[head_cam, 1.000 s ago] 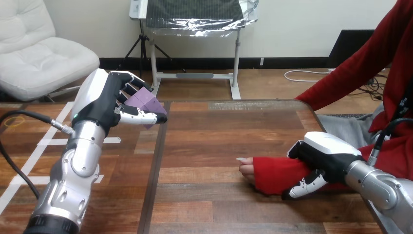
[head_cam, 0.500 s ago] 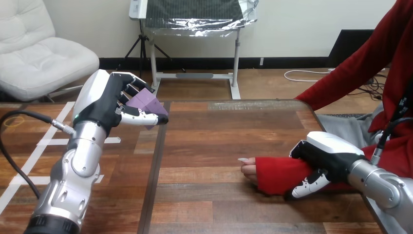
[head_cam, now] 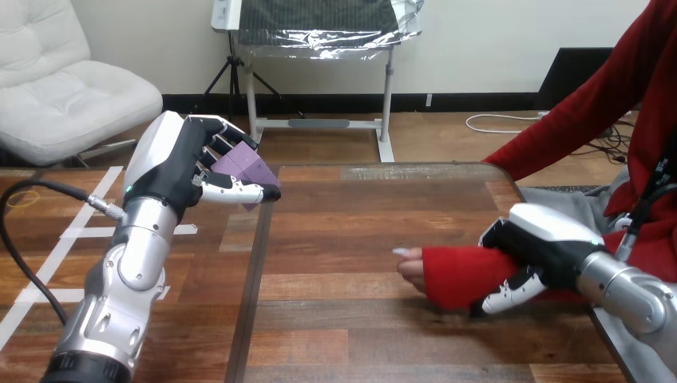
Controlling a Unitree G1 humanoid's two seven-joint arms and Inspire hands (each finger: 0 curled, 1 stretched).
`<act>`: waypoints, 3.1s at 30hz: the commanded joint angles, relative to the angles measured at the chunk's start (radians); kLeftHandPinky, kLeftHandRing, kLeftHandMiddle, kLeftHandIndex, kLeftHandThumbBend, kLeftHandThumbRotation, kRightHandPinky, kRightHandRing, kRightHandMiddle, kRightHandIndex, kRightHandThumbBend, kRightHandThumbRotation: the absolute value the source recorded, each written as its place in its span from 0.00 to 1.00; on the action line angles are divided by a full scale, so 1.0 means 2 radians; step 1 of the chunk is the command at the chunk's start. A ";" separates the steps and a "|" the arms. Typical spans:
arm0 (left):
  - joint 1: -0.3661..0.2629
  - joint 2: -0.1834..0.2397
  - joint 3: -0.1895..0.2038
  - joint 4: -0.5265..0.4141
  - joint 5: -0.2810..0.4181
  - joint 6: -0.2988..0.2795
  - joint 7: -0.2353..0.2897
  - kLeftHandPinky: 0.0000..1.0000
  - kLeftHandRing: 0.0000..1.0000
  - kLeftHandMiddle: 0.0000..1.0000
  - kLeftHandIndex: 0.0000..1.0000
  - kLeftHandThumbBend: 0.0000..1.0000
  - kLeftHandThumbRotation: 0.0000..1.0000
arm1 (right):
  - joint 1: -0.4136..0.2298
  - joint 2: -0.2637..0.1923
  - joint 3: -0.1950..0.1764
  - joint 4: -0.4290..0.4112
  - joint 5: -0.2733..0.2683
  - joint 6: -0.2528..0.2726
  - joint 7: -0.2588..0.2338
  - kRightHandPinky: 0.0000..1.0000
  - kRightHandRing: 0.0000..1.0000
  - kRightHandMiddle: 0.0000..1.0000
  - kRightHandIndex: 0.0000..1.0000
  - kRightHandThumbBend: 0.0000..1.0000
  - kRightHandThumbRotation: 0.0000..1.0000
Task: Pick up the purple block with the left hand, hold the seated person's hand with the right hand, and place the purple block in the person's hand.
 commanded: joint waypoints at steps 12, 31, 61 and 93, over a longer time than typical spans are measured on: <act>-0.050 -0.015 0.004 0.058 -0.024 -0.051 0.006 0.27 0.33 0.41 0.43 0.66 0.00 | -0.020 -0.033 -0.054 -0.086 0.038 0.013 0.013 0.21 0.24 0.29 0.31 0.72 0.29; -0.077 -0.038 0.001 0.111 -0.024 -0.071 0.010 0.25 0.31 0.40 0.43 0.65 0.00 | -0.004 -0.035 -0.066 -0.137 0.044 0.012 0.015 0.22 0.26 0.31 0.32 0.72 0.33; -0.128 -0.079 -0.011 0.180 -0.021 -0.077 0.018 0.27 0.33 0.40 0.43 0.68 0.00 | -0.006 -0.020 -0.065 -0.164 0.049 0.013 0.014 0.19 0.23 0.28 0.29 0.74 0.29; -0.199 -0.138 -0.026 0.263 -0.019 -0.091 0.015 0.31 0.37 0.42 0.43 0.66 0.00 | -0.021 0.012 -0.056 -0.205 0.051 0.058 0.038 0.25 0.28 0.33 0.32 0.74 0.40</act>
